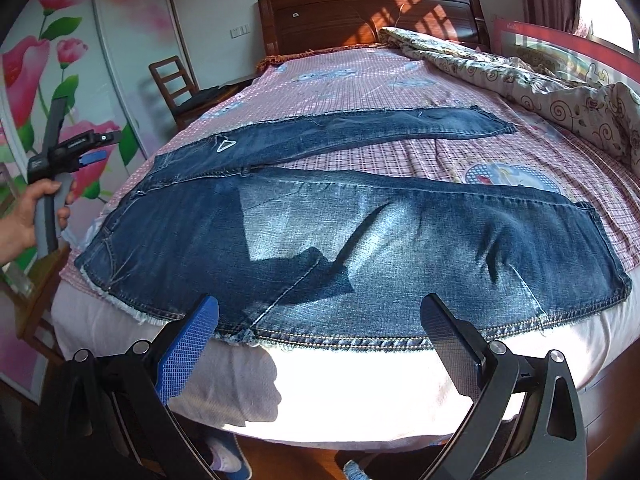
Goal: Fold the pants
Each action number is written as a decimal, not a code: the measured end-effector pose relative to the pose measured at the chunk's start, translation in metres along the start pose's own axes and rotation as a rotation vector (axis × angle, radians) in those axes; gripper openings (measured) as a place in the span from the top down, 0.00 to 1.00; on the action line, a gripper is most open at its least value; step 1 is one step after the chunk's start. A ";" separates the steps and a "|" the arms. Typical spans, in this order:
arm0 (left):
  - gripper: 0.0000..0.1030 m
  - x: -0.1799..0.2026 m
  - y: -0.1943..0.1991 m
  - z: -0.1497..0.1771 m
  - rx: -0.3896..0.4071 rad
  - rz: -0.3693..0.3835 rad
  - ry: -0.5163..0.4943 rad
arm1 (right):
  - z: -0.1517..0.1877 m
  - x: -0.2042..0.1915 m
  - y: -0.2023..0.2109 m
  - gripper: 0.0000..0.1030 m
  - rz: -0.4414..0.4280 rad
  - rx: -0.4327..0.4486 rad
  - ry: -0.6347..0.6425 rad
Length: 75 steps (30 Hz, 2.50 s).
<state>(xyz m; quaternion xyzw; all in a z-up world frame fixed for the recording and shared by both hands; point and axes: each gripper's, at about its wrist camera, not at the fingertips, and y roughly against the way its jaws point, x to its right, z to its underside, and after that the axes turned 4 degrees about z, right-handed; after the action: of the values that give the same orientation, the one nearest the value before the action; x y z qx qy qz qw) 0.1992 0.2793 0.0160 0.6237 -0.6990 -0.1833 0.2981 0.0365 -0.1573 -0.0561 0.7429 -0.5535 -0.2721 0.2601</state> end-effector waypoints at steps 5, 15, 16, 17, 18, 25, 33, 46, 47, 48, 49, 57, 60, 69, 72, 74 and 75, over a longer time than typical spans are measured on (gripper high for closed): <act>0.02 -0.057 -0.064 -0.016 -0.075 -0.005 0.088 | -0.018 -0.007 -0.032 0.03 -0.030 -0.069 0.003; 0.02 -0.113 -0.156 -0.025 -0.155 0.000 0.182 | -0.036 -0.012 -0.069 0.03 -0.037 -0.129 -0.013; 0.05 -0.114 -0.159 -0.023 -0.165 0.019 0.188 | -0.036 -0.012 -0.072 0.03 -0.037 -0.134 -0.012; 0.12 -0.115 -0.163 -0.023 -0.173 0.045 0.191 | -0.036 -0.014 -0.075 0.03 -0.037 -0.138 -0.005; 0.13 -0.113 -0.164 -0.023 -0.173 0.051 0.184 | -0.036 -0.015 -0.076 0.03 -0.037 -0.140 0.002; 0.52 -0.122 -0.162 -0.021 -0.160 0.038 0.234 | -0.032 -0.018 -0.077 0.03 -0.057 -0.149 0.013; 0.78 -0.129 -0.160 -0.009 -0.102 0.008 0.284 | -0.057 0.022 -0.072 0.03 -0.034 -0.131 0.020; 0.66 -0.102 -0.166 -0.011 -0.116 -0.194 0.132 | -0.299 0.254 -0.188 0.03 0.107 -0.205 -0.246; 0.65 -0.102 -0.166 -0.011 -0.117 -0.197 0.129 | -0.313 0.267 -0.204 0.03 0.112 -0.222 -0.282; 0.65 -0.101 -0.166 -0.011 -0.117 -0.203 0.125 | -0.325 0.279 -0.219 0.03 0.112 -0.229 -0.307; 0.64 -0.101 -0.166 -0.010 -0.118 -0.211 0.120 | -0.336 0.287 -0.235 0.03 0.111 -0.249 -0.324; 0.64 -0.104 -0.165 -0.008 -0.115 -0.194 0.136 | -0.363 0.308 -0.330 0.26 0.153 -0.359 -0.293; 0.64 -0.104 -0.165 -0.008 -0.115 -0.195 0.135 | -0.367 0.312 -0.351 0.30 0.178 -0.368 -0.276; 0.64 -0.103 -0.166 -0.008 -0.120 -0.208 0.124 | -0.368 0.294 -0.381 0.73 0.332 -0.383 -0.060; 0.82 -0.089 -0.164 -0.014 -0.124 -0.216 0.065 | -0.374 0.269 -0.362 0.95 0.371 -0.312 0.055; 0.89 -0.079 -0.159 -0.020 -0.116 -0.234 0.036 | -0.378 0.262 -0.338 0.95 0.372 -0.246 0.076; 0.90 -0.080 -0.150 -0.023 -0.078 -0.205 0.077 | -0.380 0.263 -0.320 0.95 0.371 -0.206 0.067</act>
<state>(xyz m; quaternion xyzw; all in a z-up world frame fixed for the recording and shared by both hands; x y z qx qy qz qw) 0.3320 0.3373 -0.0760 0.6865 -0.6117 -0.2158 0.3285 0.5810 -0.2981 -0.0344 0.6065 -0.6409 -0.2499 0.3986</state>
